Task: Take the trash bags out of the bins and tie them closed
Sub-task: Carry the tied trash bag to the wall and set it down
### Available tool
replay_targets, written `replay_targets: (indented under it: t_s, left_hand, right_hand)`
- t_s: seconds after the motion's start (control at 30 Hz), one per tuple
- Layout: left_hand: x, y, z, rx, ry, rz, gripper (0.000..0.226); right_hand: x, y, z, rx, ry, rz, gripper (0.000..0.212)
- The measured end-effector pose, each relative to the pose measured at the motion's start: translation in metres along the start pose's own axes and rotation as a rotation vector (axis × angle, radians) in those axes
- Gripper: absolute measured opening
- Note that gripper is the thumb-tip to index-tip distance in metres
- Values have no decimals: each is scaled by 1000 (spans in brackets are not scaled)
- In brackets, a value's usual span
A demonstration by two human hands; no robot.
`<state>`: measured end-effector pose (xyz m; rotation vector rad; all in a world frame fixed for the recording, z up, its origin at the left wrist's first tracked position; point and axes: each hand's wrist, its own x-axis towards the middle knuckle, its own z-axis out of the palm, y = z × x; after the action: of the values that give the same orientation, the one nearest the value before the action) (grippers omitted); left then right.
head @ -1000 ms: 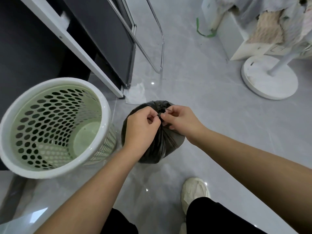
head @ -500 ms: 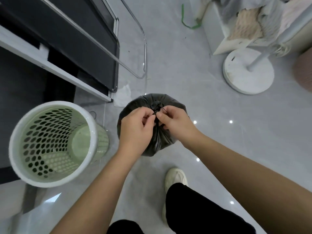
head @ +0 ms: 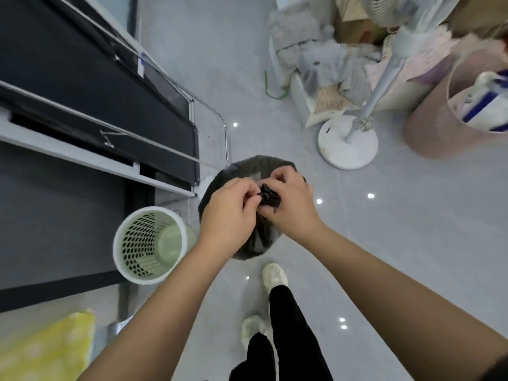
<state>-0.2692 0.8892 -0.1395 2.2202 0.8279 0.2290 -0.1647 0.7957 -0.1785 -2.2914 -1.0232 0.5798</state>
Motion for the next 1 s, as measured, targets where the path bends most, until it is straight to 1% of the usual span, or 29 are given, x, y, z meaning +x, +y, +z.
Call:
replay_targets:
  t_s: [0.07, 0.13, 0.2, 0.27, 0.37, 0.47, 0.5, 0.6, 0.8, 1.0]
  left_hand:
    - [-10, 33, -11, -20, -7, 4, 7]
    - [-23, 65, -19, -36, -60, 22, 7]
    - [-37, 96, -20, -51, -138, 31, 8]
    - [-49, 125, -13, -84, -208, 10, 10]
    - [-67, 169, 8, -159, -293, 5, 11]
    - [-80, 222, 45, -112, -321, 80, 22]
    - [-83, 240, 59, -102, -315, 89, 21]
    - [-88, 295, 104, -113, -306, 82, 19]
    - [-96, 389, 189, -108, -357, 139, 9]
    - [-84, 478, 271, -98, -403, 144, 12]
  right_hand:
    - [-23, -6, -26, -14, 47, 19, 21]
    - [-51, -5, -51, 17, 88, 49, 13]
    - [-78, -1, -76, 47, 98, 66, 10]
    - [-101, 6, -106, 67, 105, 80, 12]
    - [-132, 30, -151, 85, 110, 89, 10]
    - [-159, 66, -199, 116, 84, 93, 7]
    - [-167, 79, -215, 118, 77, 80, 3]
    - [-192, 124, -263, 102, 85, 71, 5]
    - [-231, 216, -347, 81, 111, 66, 15]
    - [-257, 305, -420, 3, 146, 119, 10]
